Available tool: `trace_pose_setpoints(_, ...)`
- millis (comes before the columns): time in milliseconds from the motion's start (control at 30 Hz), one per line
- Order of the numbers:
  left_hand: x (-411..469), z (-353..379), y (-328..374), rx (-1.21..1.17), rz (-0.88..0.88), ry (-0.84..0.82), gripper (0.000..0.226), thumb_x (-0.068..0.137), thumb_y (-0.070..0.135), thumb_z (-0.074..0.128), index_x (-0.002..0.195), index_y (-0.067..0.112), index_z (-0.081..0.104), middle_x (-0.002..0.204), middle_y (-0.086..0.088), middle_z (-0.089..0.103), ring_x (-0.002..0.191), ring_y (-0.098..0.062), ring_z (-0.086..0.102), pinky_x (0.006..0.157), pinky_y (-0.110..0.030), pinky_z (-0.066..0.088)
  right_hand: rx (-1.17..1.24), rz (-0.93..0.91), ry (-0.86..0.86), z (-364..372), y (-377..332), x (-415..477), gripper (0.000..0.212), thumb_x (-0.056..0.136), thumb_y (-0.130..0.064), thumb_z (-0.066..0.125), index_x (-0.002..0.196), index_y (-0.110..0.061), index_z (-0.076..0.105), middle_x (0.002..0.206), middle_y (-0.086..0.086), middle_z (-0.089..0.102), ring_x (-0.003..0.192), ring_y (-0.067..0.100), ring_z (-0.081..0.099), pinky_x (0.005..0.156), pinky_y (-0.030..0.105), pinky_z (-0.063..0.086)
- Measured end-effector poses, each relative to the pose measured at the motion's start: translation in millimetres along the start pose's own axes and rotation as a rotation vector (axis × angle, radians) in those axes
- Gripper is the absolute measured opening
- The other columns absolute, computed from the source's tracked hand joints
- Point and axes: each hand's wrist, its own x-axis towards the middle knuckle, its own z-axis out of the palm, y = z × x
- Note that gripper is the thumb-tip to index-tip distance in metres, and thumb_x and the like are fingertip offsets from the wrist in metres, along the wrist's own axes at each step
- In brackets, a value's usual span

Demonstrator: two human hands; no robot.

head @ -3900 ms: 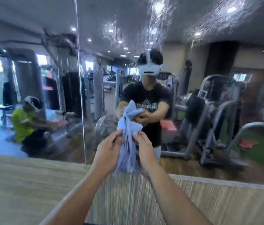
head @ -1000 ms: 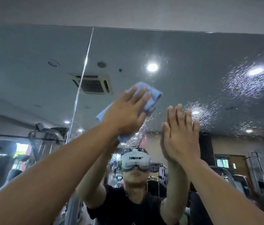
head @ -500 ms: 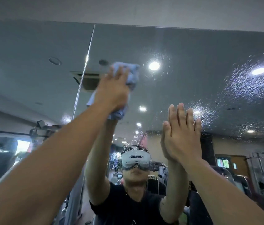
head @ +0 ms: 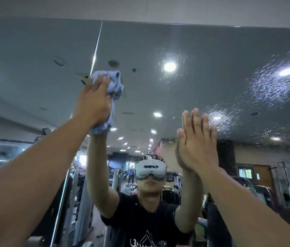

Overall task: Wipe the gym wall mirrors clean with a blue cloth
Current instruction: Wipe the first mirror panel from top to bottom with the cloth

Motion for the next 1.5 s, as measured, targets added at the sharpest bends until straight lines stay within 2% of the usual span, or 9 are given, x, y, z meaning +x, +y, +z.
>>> trace_pose_setpoints(67,19,2,31,0.015,-0.013,0.017,0.059,0.1,0.013,0.048,0.155,0.007,0.03,0.163,-0.015,0.025,0.15,-0.037,0.021,0.12,-0.044,0.021,0.001,0.001,0.01,1,0,-1,0.071,0.092,-0.054,-0.016,0.16,-0.033,-0.021,0.168,-0.004,-0.028,0.153,0.021,-0.029,0.122,0.039,-0.023)
trace_pose_setpoints(133,14,16,58,0.051,0.304,0.077,0.063,0.088,0.007,0.06,0.148,0.004,0.042,0.155,-0.017,0.039,0.142,-0.042,0.035,0.11,-0.047,0.035,0.014,0.003,0.017,1,0,-2,0.072,0.092,-0.054,-0.015,0.161,-0.034,-0.017,0.169,-0.005,-0.025,0.154,0.02,-0.026,0.121,0.036,-0.023)
trace_pose_setpoints(200,-17,35,70,0.077,0.62,0.05,0.062,0.085,0.014,0.057,0.146,0.008,0.046,0.154,-0.014,0.043,0.142,-0.041,0.038,0.113,-0.049,0.032,0.033,0.002,0.015,-1,-1,-2,0.075,0.091,-0.055,-0.014,0.163,-0.035,-0.012,0.17,-0.006,-0.021,0.156,0.019,-0.022,0.119,0.035,-0.024)
trace_pose_setpoints(367,-104,25,35,0.029,0.803,-0.139,0.053,0.102,0.036,0.044,0.154,0.028,0.039,0.164,-0.004,0.03,0.152,-0.031,0.023,0.121,-0.05,0.026,0.024,-0.009,0.016,-1,-1,-2,0.075,0.091,-0.055,-0.017,0.163,-0.034,-0.012,0.17,-0.006,-0.021,0.155,0.019,-0.023,0.12,0.035,-0.023)
trace_pose_setpoints(667,11,12,12,0.021,-0.043,0.051,0.06,0.091,0.025,0.038,0.151,0.022,0.037,0.16,-0.008,0.031,0.144,-0.038,0.025,0.116,-0.045,0.029,0.015,0.007,0.01,0,-2,-2,0.073,0.093,-0.053,-0.015,0.163,-0.031,-0.014,0.169,-0.004,-0.024,0.154,0.02,-0.027,0.123,0.041,-0.022)
trace_pose_setpoints(967,-104,22,30,0.067,0.826,-0.164,0.058,0.099,0.03,0.049,0.155,0.026,0.035,0.164,-0.007,0.027,0.153,-0.032,0.02,0.121,-0.051,0.026,0.01,-0.005,0.01,-1,0,-2,0.074,0.091,-0.055,-0.017,0.162,-0.033,-0.016,0.169,-0.005,-0.025,0.154,0.019,-0.026,0.122,0.038,-0.023)
trace_pose_setpoints(1067,-111,5,-14,0.074,0.764,-0.103,0.055,0.096,0.025,0.044,0.15,0.02,0.047,0.161,-0.008,0.035,0.151,-0.031,0.025,0.122,-0.045,0.023,0.002,-0.007,0.033,5,1,-1,0.072,0.094,-0.054,-0.015,0.162,-0.032,-0.015,0.17,-0.004,-0.023,0.155,0.02,-0.025,0.123,0.04,-0.02)
trace_pose_setpoints(1300,-1,11,-2,-0.032,-0.061,0.07,0.058,0.093,0.017,0.042,0.151,0.018,0.04,0.16,-0.01,0.032,0.147,-0.038,0.024,0.117,-0.046,0.027,0.002,-0.002,0.017,2,-2,-1,0.077,0.089,-0.055,-0.02,0.162,-0.031,-0.018,0.169,-0.005,-0.026,0.154,0.02,-0.028,0.119,0.037,-0.027)
trace_pose_setpoints(1500,-19,36,72,0.057,0.456,0.014,0.086,0.074,0.011,0.075,0.152,0.012,0.04,0.157,-0.016,0.039,0.148,-0.034,0.029,0.122,-0.04,0.016,-0.01,-0.01,0.044,3,0,-2,0.073,0.092,-0.055,-0.018,0.162,-0.033,-0.015,0.169,-0.006,-0.024,0.154,0.019,-0.027,0.117,0.033,-0.029)
